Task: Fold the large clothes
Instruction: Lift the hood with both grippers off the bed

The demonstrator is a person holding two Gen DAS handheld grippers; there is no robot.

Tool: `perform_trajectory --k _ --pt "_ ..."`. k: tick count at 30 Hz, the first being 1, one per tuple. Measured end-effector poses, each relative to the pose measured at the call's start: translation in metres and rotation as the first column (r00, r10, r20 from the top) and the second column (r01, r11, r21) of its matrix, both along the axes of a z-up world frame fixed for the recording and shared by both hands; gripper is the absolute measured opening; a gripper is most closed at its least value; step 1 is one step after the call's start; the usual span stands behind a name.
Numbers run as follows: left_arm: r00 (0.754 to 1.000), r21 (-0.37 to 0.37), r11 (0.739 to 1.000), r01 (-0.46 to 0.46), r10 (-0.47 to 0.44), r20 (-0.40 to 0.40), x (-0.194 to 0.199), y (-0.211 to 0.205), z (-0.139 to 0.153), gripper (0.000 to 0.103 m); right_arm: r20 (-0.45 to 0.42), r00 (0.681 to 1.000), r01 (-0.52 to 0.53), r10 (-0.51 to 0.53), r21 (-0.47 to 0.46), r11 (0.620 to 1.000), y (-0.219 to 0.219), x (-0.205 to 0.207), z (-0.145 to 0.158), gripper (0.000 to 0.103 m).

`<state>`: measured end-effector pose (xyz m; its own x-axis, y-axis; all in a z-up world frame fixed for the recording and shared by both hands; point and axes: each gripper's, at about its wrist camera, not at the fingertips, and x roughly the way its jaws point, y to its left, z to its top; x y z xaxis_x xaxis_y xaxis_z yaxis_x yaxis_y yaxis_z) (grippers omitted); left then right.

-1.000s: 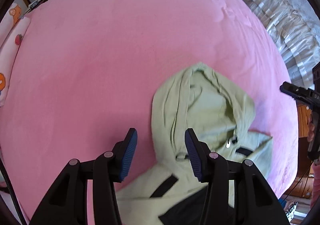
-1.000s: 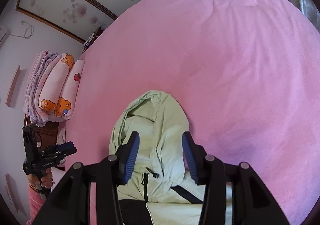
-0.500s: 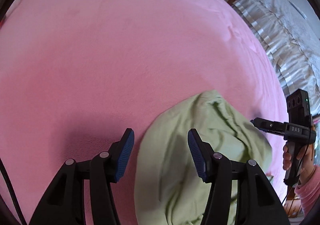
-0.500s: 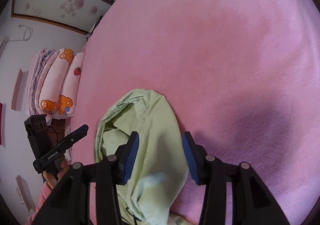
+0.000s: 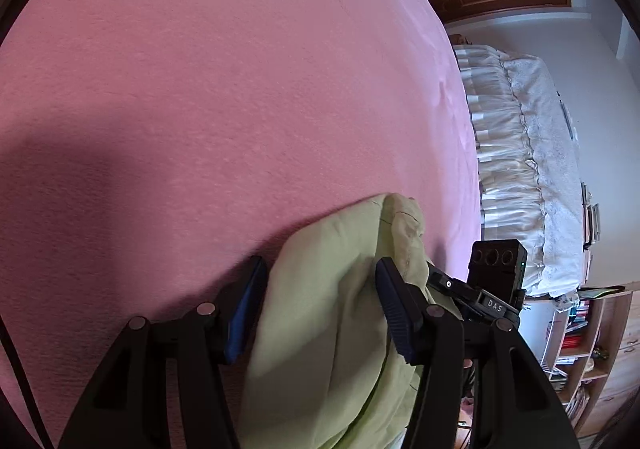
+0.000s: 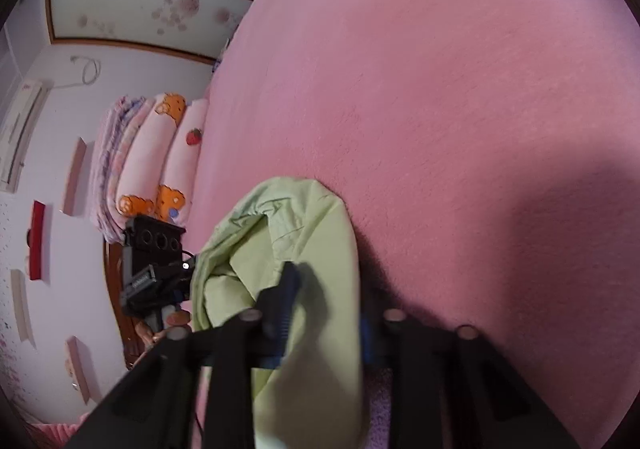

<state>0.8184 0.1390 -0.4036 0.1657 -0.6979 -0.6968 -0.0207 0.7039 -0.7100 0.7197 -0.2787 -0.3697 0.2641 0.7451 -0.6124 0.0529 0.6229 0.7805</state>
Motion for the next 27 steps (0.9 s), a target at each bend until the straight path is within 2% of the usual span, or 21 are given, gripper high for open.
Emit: perform_trajectory --k 1,3,4,7,12,17,20,23,27 --pt "1.000 0.005 1.000 -0.003 0.003 0.002 -0.001 -0.004 0.000 0.041 0.005 1.000 0.010 -0.010 0.001 1.000 0.000 0.000 0.000 0.015" --pt "1.000 0.018 1.000 -0.017 0.017 0.005 -0.003 -0.009 0.002 0.032 0.024 0.999 0.046 -0.046 0.019 0.999 0.000 -0.003 0.002 0.009" --pt "1.000 0.021 1.000 -0.016 0.016 0.008 -0.005 -0.011 0.006 0.020 0.034 0.998 0.060 -0.060 0.021 0.998 0.000 -0.003 0.003 0.006" --pt "0.999 0.028 1.000 0.002 -0.004 0.054 -0.009 -0.019 0.025 0.010 0.054 0.996 0.077 -0.078 0.009 0.997 0.001 -0.004 0.011 0.004" --pt "0.977 0.051 0.998 0.038 -0.048 0.208 -0.029 -0.029 0.085 0.010 0.161 0.985 0.074 -0.067 -0.039 0.996 0.002 -0.013 0.058 0.003" --pt "0.946 0.064 0.994 0.091 -0.106 0.306 -0.064 -0.026 0.137 0.010 0.239 0.970 0.054 -0.040 -0.049 0.997 0.000 -0.034 0.112 0.003" --pt "0.929 0.071 0.990 0.124 -0.141 0.341 -0.090 -0.023 0.163 0.010 0.290 0.957 0.021 -0.004 -0.058 0.998 0.001 -0.058 0.143 0.003" --pt "0.894 0.080 0.984 0.160 -0.178 0.410 -0.126 -0.021 0.189 0.010 0.338 0.941 -0.004 0.024 -0.059 0.998 0.002 -0.087 0.166 0.003" --pt "0.860 0.076 0.978 0.197 -0.209 0.465 -0.177 -0.013 0.203 0.010 0.415 0.908 -0.034 0.063 -0.075 0.997 0.007 -0.136 0.186 0.003"
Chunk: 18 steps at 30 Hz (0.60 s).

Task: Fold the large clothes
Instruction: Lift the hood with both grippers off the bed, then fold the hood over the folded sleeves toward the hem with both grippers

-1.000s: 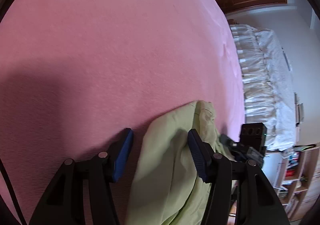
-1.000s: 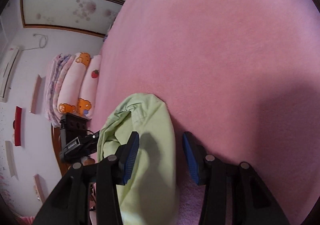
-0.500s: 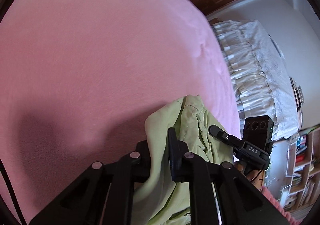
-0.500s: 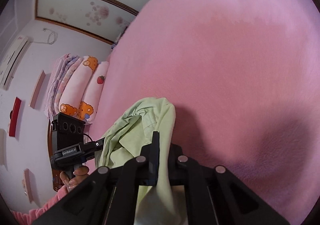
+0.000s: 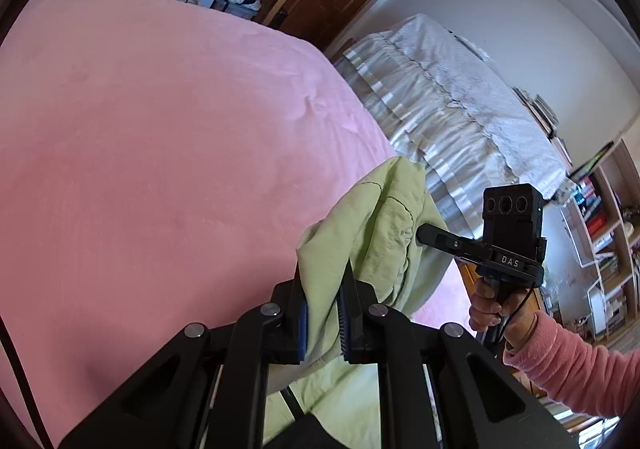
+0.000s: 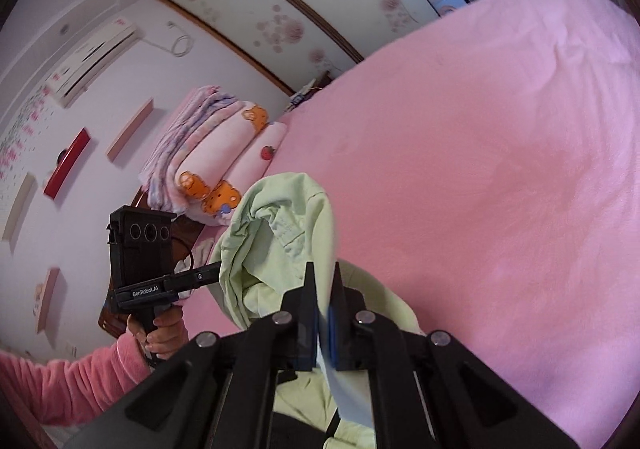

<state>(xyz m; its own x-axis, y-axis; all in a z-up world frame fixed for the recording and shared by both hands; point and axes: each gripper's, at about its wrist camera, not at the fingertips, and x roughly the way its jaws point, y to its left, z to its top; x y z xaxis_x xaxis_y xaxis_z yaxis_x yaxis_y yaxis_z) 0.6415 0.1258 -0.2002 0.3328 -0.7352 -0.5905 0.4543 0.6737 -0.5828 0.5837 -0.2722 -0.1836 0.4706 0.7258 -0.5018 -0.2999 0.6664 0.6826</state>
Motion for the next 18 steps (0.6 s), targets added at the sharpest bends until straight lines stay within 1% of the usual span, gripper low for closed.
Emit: perform_trajectory --k 3,5,7,10,12,15,18 --pt "0.999 0.011 1.000 0.006 -0.006 0.036 -0.031 0.008 -0.003 0.010 0.039 0.999 -0.033 0.034 -0.022 0.999 0.005 -0.037 0.007 0.003" --pt "1.000 0.010 1.000 -0.004 0.004 0.004 -0.048 0.015 -0.013 0.010 0.041 0.997 -0.062 0.063 -0.019 0.998 0.009 -0.059 0.007 0.003" --pt "1.000 0.016 1.000 -0.011 0.011 -0.006 -0.065 0.019 -0.020 0.010 0.033 0.996 -0.087 0.088 -0.033 0.996 0.016 -0.080 0.005 0.003" --pt "1.000 0.069 0.997 -0.018 0.017 0.009 -0.092 0.024 -0.029 0.010 0.007 0.991 -0.134 0.134 -0.072 0.988 0.033 -0.109 -0.003 0.003" --pt "0.999 0.130 0.991 -0.035 0.032 0.024 -0.110 0.023 -0.037 0.010 -0.022 0.986 -0.164 0.162 -0.086 0.983 0.042 -0.123 -0.010 0.003" --pt "0.998 0.188 0.981 -0.051 0.045 0.038 -0.136 0.027 -0.046 0.010 -0.045 0.984 -0.179 0.174 -0.152 0.972 0.054 -0.143 -0.021 0.003" --pt "0.998 0.226 0.972 -0.066 0.063 0.019 -0.159 0.031 -0.057 0.013 -0.066 0.984 -0.173 0.164 -0.180 0.968 0.061 -0.158 -0.033 0.003"
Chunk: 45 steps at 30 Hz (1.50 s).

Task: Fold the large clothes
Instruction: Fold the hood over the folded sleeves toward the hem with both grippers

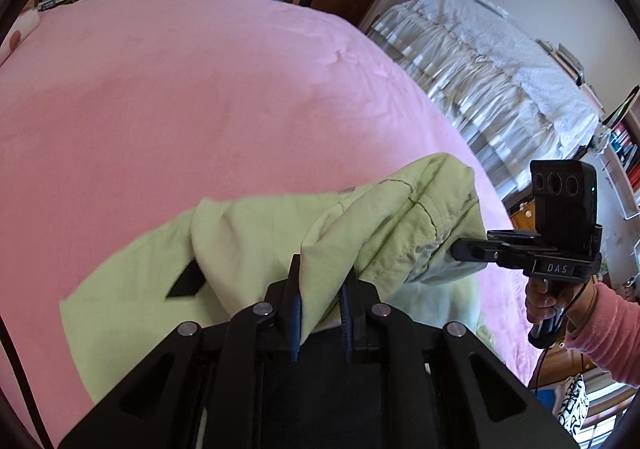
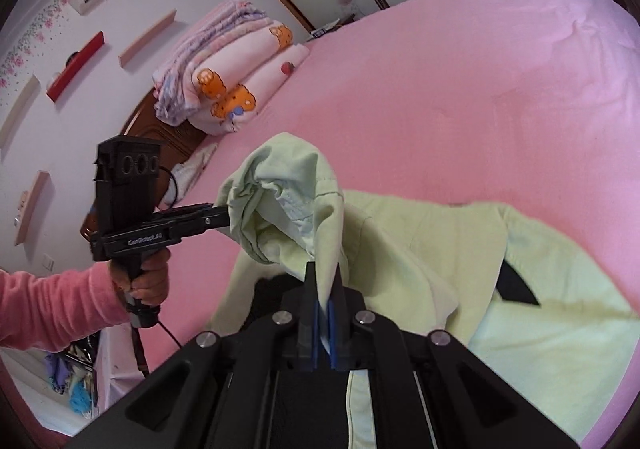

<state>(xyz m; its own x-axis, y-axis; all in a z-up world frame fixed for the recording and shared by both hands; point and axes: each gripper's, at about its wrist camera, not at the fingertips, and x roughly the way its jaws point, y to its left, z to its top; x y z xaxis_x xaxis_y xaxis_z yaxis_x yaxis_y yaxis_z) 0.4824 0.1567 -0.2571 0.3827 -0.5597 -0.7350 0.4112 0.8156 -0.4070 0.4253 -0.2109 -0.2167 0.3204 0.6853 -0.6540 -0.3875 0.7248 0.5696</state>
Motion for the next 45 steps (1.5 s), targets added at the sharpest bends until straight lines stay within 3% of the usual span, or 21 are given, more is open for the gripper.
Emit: perform_trajectory --k 8,12,16,18,20,22,23,29,33,42,45 --pt "0.986 0.021 0.996 -0.086 0.088 -0.144 -0.040 0.004 -0.031 0.016 -0.118 0.990 0.075 -0.083 -0.068 0.995 0.001 -0.033 -0.032 0.004" --pt "0.979 0.049 0.993 -0.105 0.112 -0.172 -0.053 0.001 -0.037 0.018 -0.173 0.976 0.113 -0.131 -0.112 0.987 0.001 -0.051 -0.041 0.007" --pt "0.967 0.092 0.987 -0.131 0.148 -0.208 -0.059 -0.003 -0.039 0.021 -0.272 0.939 0.198 -0.210 -0.070 0.978 -0.014 -0.062 -0.050 0.021" --pt "0.963 0.098 0.985 -0.145 0.163 -0.212 -0.064 -0.004 -0.034 0.026 -0.327 0.915 0.239 -0.239 -0.041 0.970 -0.021 -0.066 -0.053 0.028" --pt "0.954 0.088 0.983 -0.161 0.178 -0.240 -0.067 -0.003 -0.029 0.048 -0.338 0.903 0.271 -0.265 -0.029 0.962 -0.027 -0.072 -0.051 0.029" --pt "0.946 0.071 0.982 -0.176 0.189 -0.263 -0.074 -0.001 -0.025 0.058 -0.341 0.897 0.290 -0.282 -0.028 0.957 -0.030 -0.078 -0.046 0.034" --pt "0.943 0.064 0.980 -0.187 0.198 -0.268 -0.079 0.001 -0.024 0.059 -0.351 0.891 0.298 -0.287 -0.021 0.954 -0.032 -0.081 -0.044 0.035" --pt "0.880 -0.012 0.959 -0.284 0.256 -0.400 -0.109 0.006 -0.041 0.060 -0.435 0.834 0.412 -0.340 0.081 0.908 -0.042 -0.102 -0.036 0.063" --pt "0.837 -0.049 0.942 -0.333 0.271 -0.476 -0.118 -0.005 -0.065 0.063 -0.501 0.794 0.463 -0.343 0.135 0.876 -0.044 -0.114 -0.048 0.063" --pt "0.745 -0.085 0.896 -0.435 0.306 -0.593 -0.114 -0.018 -0.114 0.063 -0.595 0.724 0.494 -0.349 0.093 0.865 -0.030 -0.126 -0.094 0.063" --pt "0.718 -0.116 0.879 -0.463 0.296 -0.630 -0.107 -0.021 -0.122 0.055 -0.615 0.688 0.552 -0.385 0.100 0.827 -0.028 -0.125 -0.109 0.063"
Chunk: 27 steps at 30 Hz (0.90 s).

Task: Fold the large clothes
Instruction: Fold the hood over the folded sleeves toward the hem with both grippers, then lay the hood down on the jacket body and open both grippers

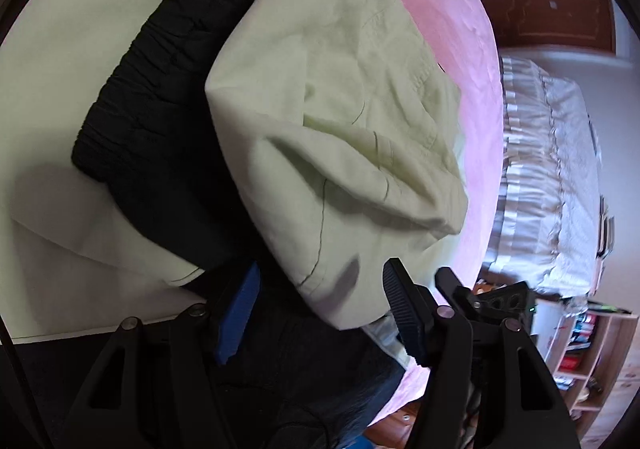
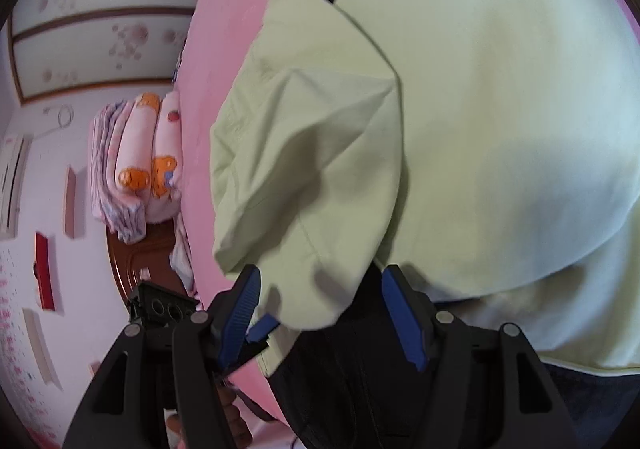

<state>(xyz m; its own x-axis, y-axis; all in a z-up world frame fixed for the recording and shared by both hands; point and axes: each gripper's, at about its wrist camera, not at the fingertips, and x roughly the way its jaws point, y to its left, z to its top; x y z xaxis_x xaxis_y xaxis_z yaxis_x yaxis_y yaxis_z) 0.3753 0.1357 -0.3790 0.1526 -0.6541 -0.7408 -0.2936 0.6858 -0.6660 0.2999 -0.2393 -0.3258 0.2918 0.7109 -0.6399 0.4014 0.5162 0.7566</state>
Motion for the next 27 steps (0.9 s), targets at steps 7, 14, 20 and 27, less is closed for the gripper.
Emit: perform_trajectory --k 7,14,20,27 --pt "0.993 0.084 0.994 0.074 -0.081 0.088 0.005 -0.015 0.018 0.012 0.000 0.997 0.080 -0.080 -0.001 0.997 0.014 0.005 -0.013 0.006" --pt "0.990 0.187 0.976 0.116 -0.129 0.062 -0.009 -0.016 0.010 0.011 0.004 1.000 0.010 -0.009 -0.081 0.997 0.031 -0.007 -0.006 0.004" --pt "0.991 0.251 0.962 0.109 -0.124 0.044 -0.012 -0.020 0.005 0.020 -0.014 0.978 -0.201 0.206 -0.293 0.935 0.064 -0.009 0.003 0.006" --pt "0.953 0.426 0.886 0.182 -0.267 0.147 -0.028 -0.037 0.050 0.029 0.039 0.961 -0.233 0.273 -0.418 0.878 0.061 -0.020 0.044 0.010"
